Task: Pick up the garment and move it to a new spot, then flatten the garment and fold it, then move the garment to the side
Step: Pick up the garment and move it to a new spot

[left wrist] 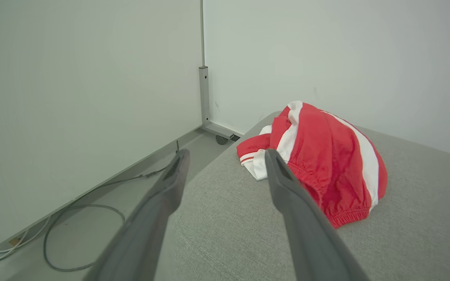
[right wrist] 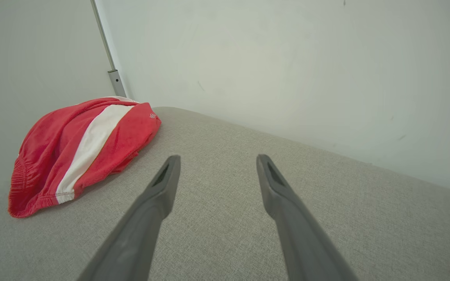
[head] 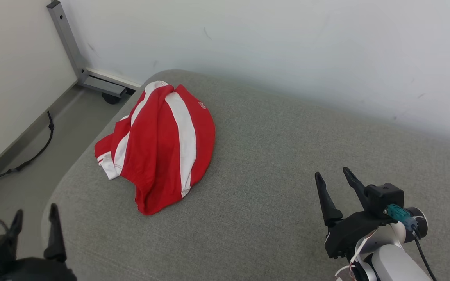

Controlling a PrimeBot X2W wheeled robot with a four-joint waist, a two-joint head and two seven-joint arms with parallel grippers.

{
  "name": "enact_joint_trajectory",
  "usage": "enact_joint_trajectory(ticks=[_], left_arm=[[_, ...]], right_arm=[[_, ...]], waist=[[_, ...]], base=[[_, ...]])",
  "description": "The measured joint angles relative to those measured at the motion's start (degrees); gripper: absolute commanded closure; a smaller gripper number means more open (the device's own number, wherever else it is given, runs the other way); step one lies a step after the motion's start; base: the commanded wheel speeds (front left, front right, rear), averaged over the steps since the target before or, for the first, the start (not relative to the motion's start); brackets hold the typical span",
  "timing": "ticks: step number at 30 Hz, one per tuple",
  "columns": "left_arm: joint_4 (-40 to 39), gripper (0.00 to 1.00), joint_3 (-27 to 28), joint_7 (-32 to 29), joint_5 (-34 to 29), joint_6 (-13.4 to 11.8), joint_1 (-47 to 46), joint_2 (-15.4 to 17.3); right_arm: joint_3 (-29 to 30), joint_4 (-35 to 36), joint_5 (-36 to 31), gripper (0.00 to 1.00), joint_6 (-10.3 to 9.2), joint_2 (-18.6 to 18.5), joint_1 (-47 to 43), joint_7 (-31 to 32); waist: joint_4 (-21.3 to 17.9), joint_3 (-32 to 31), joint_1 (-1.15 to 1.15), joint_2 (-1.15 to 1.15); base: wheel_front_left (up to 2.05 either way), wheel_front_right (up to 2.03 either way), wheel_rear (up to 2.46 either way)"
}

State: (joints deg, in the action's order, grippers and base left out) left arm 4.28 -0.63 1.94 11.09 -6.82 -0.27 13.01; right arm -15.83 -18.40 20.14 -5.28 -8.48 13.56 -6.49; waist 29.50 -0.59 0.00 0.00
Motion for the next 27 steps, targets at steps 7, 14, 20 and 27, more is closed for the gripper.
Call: enact_joint_trajectory(ticks=[7, 14, 20, 27], left_arm=[[5.21, 0.00, -6.36, -3.72, 3.60, 9.95, -15.55, 1.13], [16.94, 0.00, -11.61, -10.84, 9.10, 14.86, -37.89, 1.21], [25.63, 0.00, -12.84, -16.83, 12.63, 14.40, -45.44, 4.02], [33.06, 0.00, -19.74, -24.90, 19.44, 14.40, -47.84, 9.04]], right_arm=[[-0.65, 0.01, -0.54, 0.00, 0.32, -0.30, 2.27, 0.98], [-0.79, 1.24, -1.53, 0.00, 0.24, -1.71, 2.50, 2.34], [-1.85, 2.83, -3.24, 0.00, 0.16, -1.56, 4.86, 3.58], [-2.09, 4.59, -4.36, 0.00, -0.26, -2.31, 6.22, 5.05]], waist=[[-0.21, 1.92, 0.00, 0.00], [-1.41, 4.24, 0.01, 0.01], [-4.13, 6.22, 0.01, 0.01], [-8.53, 8.98, 0.01, 0.01]], base=[[0.00, 0.00, 0.00], [0.00, 0.00, 0.00], [0.00, 0.00, 0.00], [0.00, 0.00, 0.00]])
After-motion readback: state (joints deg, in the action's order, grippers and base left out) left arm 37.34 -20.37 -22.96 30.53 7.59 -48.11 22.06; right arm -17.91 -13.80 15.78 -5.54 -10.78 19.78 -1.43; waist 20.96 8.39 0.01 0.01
